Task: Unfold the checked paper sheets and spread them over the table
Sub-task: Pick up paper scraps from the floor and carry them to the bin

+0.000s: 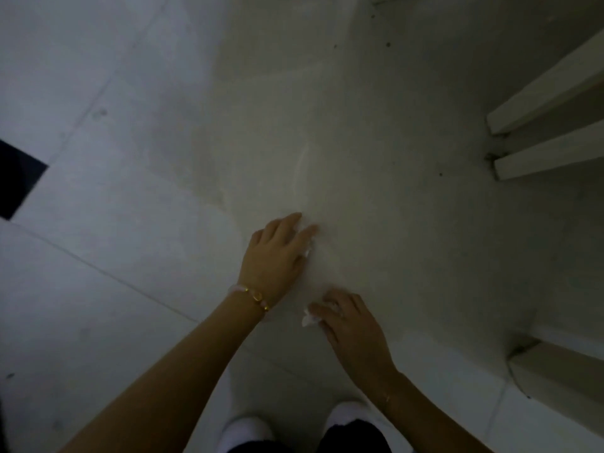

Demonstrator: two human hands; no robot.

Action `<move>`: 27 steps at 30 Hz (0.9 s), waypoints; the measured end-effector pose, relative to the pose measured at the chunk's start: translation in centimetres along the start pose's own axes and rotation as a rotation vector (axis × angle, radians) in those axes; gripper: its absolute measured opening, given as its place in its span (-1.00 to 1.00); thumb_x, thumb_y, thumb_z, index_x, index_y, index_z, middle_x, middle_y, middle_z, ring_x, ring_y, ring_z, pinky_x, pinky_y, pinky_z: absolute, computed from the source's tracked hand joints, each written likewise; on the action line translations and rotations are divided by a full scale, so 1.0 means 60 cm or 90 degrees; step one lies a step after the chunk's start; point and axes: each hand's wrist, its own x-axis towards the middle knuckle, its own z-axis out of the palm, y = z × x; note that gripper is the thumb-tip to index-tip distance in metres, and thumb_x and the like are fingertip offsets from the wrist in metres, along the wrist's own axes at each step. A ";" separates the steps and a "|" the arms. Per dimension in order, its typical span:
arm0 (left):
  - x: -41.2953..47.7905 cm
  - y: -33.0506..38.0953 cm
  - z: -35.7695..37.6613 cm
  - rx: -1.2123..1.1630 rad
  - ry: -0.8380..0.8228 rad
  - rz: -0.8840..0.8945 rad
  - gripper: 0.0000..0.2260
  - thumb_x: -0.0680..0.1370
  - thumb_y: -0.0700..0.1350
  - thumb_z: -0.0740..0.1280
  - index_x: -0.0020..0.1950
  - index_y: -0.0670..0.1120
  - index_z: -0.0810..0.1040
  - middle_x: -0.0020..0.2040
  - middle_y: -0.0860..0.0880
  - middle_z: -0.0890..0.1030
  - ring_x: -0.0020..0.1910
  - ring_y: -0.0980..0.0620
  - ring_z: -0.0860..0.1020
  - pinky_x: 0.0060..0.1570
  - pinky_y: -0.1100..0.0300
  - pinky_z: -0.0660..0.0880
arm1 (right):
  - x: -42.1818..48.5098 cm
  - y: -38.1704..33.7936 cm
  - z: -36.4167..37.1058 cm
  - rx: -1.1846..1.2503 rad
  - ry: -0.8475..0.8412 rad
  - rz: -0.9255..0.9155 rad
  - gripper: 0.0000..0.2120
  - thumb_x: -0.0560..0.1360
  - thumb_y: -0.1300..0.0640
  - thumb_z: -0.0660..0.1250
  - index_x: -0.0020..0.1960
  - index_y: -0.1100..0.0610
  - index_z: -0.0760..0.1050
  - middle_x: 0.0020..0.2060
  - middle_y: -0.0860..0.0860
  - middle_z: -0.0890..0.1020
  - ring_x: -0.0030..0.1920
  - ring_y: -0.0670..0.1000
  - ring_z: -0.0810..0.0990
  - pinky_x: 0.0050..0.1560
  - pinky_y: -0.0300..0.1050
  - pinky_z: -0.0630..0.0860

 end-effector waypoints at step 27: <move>-0.247 0.227 -0.701 -0.699 0.030 -0.551 -0.92 0.50 -0.23 0.36 -0.17 -0.07 0.57 -0.28 -0.03 0.57 -0.38 0.28 0.52 -0.16 0.27 0.45 | 0.002 -0.347 -0.676 0.535 -0.105 0.586 -0.88 0.49 0.06 0.37 -0.15 0.10 0.56 -0.25 -0.01 0.59 -0.20 -0.01 0.56 -0.12 -0.19 0.52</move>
